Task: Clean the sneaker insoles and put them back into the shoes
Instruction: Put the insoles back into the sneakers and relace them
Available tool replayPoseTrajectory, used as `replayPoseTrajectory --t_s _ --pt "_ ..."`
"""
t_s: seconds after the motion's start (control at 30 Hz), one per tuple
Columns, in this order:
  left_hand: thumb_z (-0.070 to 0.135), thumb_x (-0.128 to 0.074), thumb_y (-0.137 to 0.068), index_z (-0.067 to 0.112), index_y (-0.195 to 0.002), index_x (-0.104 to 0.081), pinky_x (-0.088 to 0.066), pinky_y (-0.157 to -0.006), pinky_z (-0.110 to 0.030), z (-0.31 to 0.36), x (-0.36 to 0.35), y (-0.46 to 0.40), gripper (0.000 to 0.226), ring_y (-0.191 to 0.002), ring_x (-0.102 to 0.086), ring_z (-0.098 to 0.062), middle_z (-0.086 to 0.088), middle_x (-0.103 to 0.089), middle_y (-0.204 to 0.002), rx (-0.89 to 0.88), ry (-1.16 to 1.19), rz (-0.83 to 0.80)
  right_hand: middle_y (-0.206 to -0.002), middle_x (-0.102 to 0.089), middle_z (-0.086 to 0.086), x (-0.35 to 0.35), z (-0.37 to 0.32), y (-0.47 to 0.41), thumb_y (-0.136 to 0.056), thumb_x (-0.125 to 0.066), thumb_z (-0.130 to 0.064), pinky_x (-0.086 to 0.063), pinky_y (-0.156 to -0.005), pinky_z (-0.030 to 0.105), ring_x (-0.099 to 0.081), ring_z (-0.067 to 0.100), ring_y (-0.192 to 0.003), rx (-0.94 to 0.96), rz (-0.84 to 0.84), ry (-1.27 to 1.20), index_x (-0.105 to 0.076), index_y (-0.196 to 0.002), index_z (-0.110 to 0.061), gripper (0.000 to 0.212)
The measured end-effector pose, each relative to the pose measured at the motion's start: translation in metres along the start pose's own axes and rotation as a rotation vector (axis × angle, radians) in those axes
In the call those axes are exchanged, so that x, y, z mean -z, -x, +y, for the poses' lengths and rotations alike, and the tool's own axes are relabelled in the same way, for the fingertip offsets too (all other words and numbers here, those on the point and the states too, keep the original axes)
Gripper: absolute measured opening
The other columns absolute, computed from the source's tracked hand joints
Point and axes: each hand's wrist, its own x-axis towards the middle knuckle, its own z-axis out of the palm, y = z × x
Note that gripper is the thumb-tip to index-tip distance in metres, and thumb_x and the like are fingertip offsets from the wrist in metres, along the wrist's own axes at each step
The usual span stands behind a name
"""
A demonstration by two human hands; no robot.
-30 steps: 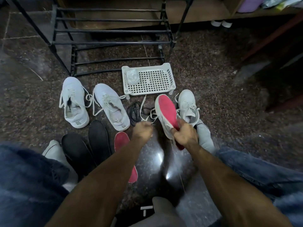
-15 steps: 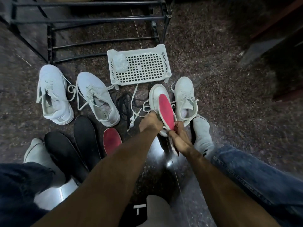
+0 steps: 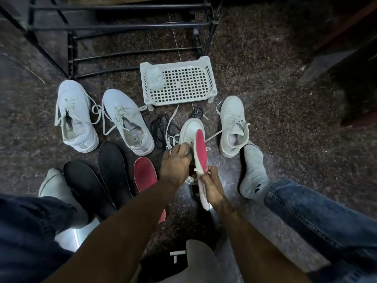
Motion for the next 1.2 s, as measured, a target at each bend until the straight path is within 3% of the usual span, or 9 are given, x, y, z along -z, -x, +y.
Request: replayPoseTrajectory --t_s 0.1,0.27,0.43,0.6,0.7,0.83,0.93,1.03,1.2 --pt "0.027 -0.057 -0.085 0.019 -0.133 -0.049 -0.026 -0.109 -0.057 0.002 -0.001 -0.011 0.049 -0.133 -0.034 -0.027 -0.005 -0.037 -0.143 -0.021 -0.128 -0.049 -0.077 -0.059 0.001 -0.003 -0.002 0.007 -0.089 -0.055 -0.025 -0.048 -0.059 0.031 -0.057 0.006 -0.066 0.011 0.010 -0.069 -0.042 -0.097 -0.015 0.018" --pt "0.021 -0.050 -0.090 0.014 -0.135 -0.046 -0.028 -0.109 -0.057 0.006 -0.003 -0.028 0.046 -0.119 -0.048 -0.031 -0.009 -0.048 -0.126 -0.038 -0.192 -0.043 -0.089 -0.065 0.011 -0.003 0.005 0.001 -0.074 -0.057 -0.043 -0.048 -0.061 0.042 -0.063 0.027 -0.079 -0.058 -0.019 -0.149 -0.045 -0.094 -0.023 0.030" --pt "0.025 -0.049 -0.092 0.010 -0.111 -0.062 -0.050 -0.070 -0.042 -0.013 0.009 -0.033 0.027 -0.108 -0.056 -0.027 -0.005 -0.046 -0.133 -0.271 0.028 -0.058 -0.098 -0.065 0.022 0.000 0.007 -0.005 -0.076 -0.056 -0.036 -0.047 -0.061 0.040 -0.062 0.029 -0.078 -0.087 -0.022 -0.198 -0.047 -0.087 -0.032 0.015" --pt "0.026 -0.049 -0.092 0.007 -0.103 -0.061 -0.047 -0.071 -0.041 -0.028 0.032 -0.049 0.025 -0.087 -0.062 -0.036 -0.009 -0.058 -0.108 -0.343 0.115 -0.127 -0.097 -0.068 0.018 0.016 -0.007 -0.002 -0.086 -0.050 -0.021 -0.047 -0.053 0.033 -0.062 0.029 -0.074 -0.087 -0.023 -0.140 -0.041 -0.093 -0.018 0.012" --pt "0.028 -0.048 -0.093 0.009 -0.100 -0.061 -0.045 -0.072 -0.038 -0.022 0.034 -0.047 0.024 -0.091 -0.062 -0.033 -0.009 -0.061 -0.103 -0.297 0.114 -0.185 -0.100 -0.069 0.015 0.031 -0.015 -0.002 -0.078 -0.054 -0.031 -0.057 -0.066 0.043 -0.067 0.029 -0.080 -0.077 -0.054 0.097 -0.041 -0.097 -0.021 0.025" --pt "0.034 -0.049 -0.094 0.014 -0.104 -0.064 -0.045 -0.077 -0.037 -0.010 0.029 -0.042 0.027 -0.101 -0.061 -0.032 -0.009 -0.064 -0.110 -0.153 0.158 -0.222 -0.102 -0.067 0.001 0.060 -0.035 -0.002 -0.078 -0.061 -0.041 -0.050 -0.089 0.050 -0.064 0.026 -0.095 0.034 0.000 0.385 -0.042 -0.116 -0.026 0.044" --pt "0.036 -0.053 -0.093 0.019 -0.100 -0.069 -0.046 -0.077 -0.035 -0.010 0.026 -0.042 0.024 -0.100 -0.063 -0.033 -0.008 -0.067 -0.106 -0.040 0.261 -0.236 -0.111 -0.067 0.010 0.092 -0.064 0.008 -0.078 -0.057 -0.054 -0.050 -0.086 0.041 -0.062 0.035 -0.101 0.111 0.107 0.916 -0.038 -0.131 -0.035 0.059" --pt "0.037 -0.057 -0.091 0.020 -0.094 -0.070 -0.046 -0.074 -0.034 -0.009 0.023 -0.041 0.022 -0.098 -0.064 -0.034 -0.010 -0.069 -0.101 0.015 0.304 -0.208 -0.115 -0.065 0.014 0.115 -0.087 0.030 -0.086 -0.051 -0.053 -0.047 -0.081 0.040 -0.061 0.037 -0.103 0.171 0.048 1.400 -0.037 -0.135 -0.031 0.056" --pt "0.038 -0.059 -0.089 0.022 -0.096 -0.072 -0.048 -0.074 -0.034 -0.004 0.021 -0.039 0.022 -0.096 -0.065 -0.032 -0.008 -0.070 -0.102 0.118 0.375 -0.200 -0.115 -0.064 0.012 0.105 -0.088 0.052 -0.086 -0.048 -0.047 -0.047 -0.079 0.038 -0.062 0.036 -0.103 0.246 -0.147 1.646 -0.045 -0.124 -0.023 0.046"
